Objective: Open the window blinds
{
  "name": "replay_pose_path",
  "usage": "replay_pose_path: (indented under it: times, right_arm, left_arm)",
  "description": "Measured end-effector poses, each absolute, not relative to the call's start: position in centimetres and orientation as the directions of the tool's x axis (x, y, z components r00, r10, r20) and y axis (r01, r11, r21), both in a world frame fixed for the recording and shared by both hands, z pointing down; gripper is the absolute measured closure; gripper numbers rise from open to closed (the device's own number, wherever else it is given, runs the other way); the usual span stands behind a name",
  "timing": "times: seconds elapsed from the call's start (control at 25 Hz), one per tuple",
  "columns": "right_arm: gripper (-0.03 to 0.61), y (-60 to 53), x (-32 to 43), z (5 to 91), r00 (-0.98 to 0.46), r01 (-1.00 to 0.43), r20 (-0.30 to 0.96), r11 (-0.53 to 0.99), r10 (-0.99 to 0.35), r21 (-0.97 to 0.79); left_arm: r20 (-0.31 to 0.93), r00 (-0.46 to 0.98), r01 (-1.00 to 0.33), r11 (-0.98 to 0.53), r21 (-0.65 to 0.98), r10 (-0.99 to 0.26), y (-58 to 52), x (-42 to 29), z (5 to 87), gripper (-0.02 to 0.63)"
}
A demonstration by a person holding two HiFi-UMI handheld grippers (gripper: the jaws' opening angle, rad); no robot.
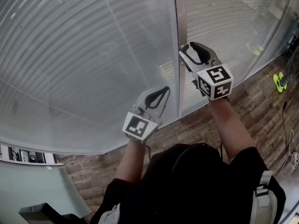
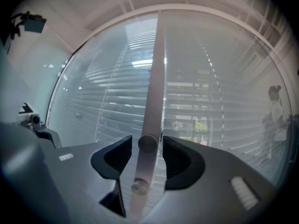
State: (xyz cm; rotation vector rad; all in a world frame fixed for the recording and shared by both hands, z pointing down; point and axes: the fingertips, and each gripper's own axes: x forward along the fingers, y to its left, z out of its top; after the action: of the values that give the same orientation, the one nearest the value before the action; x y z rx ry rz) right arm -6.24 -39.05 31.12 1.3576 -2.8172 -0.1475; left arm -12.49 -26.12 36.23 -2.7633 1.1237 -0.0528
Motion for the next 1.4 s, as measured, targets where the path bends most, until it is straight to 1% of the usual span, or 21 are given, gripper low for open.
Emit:
replay_pose_path:
  times: [0.12,0.28,0.4,0.52,0.64,0.68,0.76,0.84,0.92,1.2,1.4]
  right_arm:
    - [0.362,-38.7,-6.3,31.1,-0.611,-0.751,0.017,0.586,-0.792,0.305]
    - [0.36,-38.5,-6.6,30.5,-0.574,-0.607,0.091,0.498,-0.813,0.619]
    - [0.36,-38.4,-6.9,31.0,-0.554,-0.481,0.131,0.444,-0.822,0.756]
    - [0.36,-38.7,-7.4,31.5,-0.529,-0.371,0.145,0.381,-0.836,0.847]
    - [0.37,-38.7,-7.7,32.1,-0.514,-0.298,0.154,0.344,-0.844,0.891]
    - [0.385,-38.6,-7.8,32.1,-0.511,-0.283,0.153,0.333,-0.846,0.899]
    - [0.402,-38.5,-7.9,32.0,-0.507,-0.267,0.141,0.31,-0.851,0.912]
    - [0.434,-38.6,-8.0,31.8,-0.502,-0.26,0.128,0.29,-0.855,0.921]
    - [0.445,-38.8,-8.0,31.8,-0.499,-0.251,0.124,0.28,-0.858,0.926]
    - [0.449,-38.3,-8.1,31.6,-0.501,-0.279,0.114,0.285,-0.858,0.917]
    - [0.449,-38.4,-8.0,31.5,-0.508,-0.34,0.118,0.325,-0.853,0.882]
  left_arm:
    - [-0.027,0.716,-0.692,-0.705,-0.155,-0.697,-26.2,-12.4,36.3,0.609]
    - [-0.026,0.716,-0.692,-0.705,-0.158,-0.697,-26.3,-12.3,36.2,0.609]
    - [-0.034,0.722,-0.686,-0.71,-0.161,-0.691,-26.1,-12.2,36.2,0.609]
    - [-0.037,0.722,-0.686,-0.709,-0.164,-0.69,-26.2,-12.5,36.3,0.609]
    - [-0.035,0.719,-0.689,-0.706,-0.163,-0.694,-26.1,-12.7,36.4,0.609]
    - [-0.036,0.719,-0.69,-0.705,-0.163,-0.694,-26.1,-12.7,36.3,0.609]
    - [-0.04,0.718,-0.691,-0.704,-0.164,-0.695,-26.1,-12.8,36.0,0.609]
    - [-0.045,0.717,-0.692,-0.703,-0.163,-0.695,-26.2,-12.9,35.8,0.609]
    - [-0.048,0.716,-0.693,-0.701,-0.165,-0.696,-26.3,-13.0,35.8,0.609]
    - [-0.044,0.715,-0.694,-0.702,-0.161,-0.697,-26.1,-13.4,36.1,0.609]
    - [-0.042,0.719,-0.69,-0.706,-0.16,-0.694,-26.2,-13.2,36.1,0.609]
